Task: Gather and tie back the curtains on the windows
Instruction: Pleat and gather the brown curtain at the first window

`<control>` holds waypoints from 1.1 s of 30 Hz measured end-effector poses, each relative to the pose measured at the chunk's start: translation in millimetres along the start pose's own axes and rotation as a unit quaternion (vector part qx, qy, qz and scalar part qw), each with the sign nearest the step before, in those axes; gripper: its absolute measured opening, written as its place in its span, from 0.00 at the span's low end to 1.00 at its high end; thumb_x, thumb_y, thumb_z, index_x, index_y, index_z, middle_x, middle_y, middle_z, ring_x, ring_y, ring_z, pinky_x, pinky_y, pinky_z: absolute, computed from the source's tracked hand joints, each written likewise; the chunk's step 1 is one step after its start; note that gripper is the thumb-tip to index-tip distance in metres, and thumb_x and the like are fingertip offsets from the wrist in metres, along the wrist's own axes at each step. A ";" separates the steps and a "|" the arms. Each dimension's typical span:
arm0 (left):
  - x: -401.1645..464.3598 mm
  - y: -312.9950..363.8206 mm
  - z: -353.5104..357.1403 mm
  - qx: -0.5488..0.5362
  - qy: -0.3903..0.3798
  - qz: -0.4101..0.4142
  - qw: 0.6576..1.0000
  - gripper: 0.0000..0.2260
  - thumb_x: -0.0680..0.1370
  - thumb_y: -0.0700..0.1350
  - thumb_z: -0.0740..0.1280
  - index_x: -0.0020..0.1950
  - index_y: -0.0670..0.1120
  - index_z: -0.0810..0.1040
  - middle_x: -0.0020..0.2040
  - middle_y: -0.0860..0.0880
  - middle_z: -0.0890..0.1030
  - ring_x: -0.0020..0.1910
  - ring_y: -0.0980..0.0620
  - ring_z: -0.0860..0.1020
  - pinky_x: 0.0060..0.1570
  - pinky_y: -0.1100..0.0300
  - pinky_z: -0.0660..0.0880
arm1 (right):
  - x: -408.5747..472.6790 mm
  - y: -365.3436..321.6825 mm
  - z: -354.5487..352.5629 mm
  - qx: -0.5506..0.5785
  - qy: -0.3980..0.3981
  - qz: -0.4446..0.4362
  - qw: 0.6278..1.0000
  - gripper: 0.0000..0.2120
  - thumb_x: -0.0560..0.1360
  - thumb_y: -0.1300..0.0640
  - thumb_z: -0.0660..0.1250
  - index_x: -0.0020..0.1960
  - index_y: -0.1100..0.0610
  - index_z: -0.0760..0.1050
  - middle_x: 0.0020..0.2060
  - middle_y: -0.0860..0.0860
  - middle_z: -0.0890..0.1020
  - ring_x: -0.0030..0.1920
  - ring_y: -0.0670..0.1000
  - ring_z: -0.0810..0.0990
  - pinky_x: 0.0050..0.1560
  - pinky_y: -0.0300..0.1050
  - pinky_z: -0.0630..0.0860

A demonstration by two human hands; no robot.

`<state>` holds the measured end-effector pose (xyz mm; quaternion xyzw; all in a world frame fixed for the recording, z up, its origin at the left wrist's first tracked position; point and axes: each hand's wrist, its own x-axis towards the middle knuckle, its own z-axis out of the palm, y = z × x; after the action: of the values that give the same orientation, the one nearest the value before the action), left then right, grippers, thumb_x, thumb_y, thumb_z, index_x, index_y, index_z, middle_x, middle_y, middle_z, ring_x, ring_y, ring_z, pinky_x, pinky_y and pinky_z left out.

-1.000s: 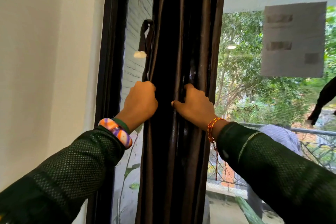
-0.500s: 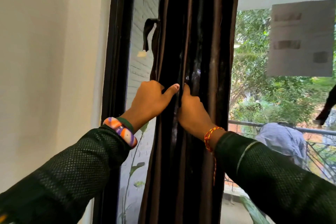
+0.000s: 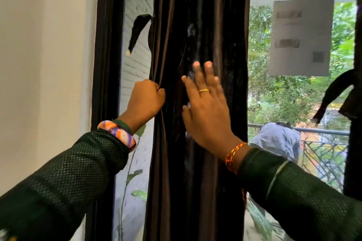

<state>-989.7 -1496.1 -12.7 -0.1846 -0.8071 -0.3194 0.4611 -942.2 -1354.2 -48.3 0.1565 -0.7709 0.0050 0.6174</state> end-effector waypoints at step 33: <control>-10.4 -11.9 6.4 -0.019 0.062 0.055 0.996 0.18 0.72 0.45 0.57 0.32 0.31 0.73 0.30 0.33 0.76 0.31 0.37 0.75 0.35 0.46 0.73 | -18.0 -3.0 -4.1 0.126 -0.043 0.004 0.991 0.35 0.70 0.65 0.66 0.75 0.60 0.57 0.76 0.62 0.52 0.75 0.61 0.56 0.72 0.55 0.62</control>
<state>-995.5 -1500.3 -28.2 -0.2176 -0.7594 -0.3194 0.5233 -934.2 -1352.1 -65.1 0.2299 -0.7904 0.0980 0.5594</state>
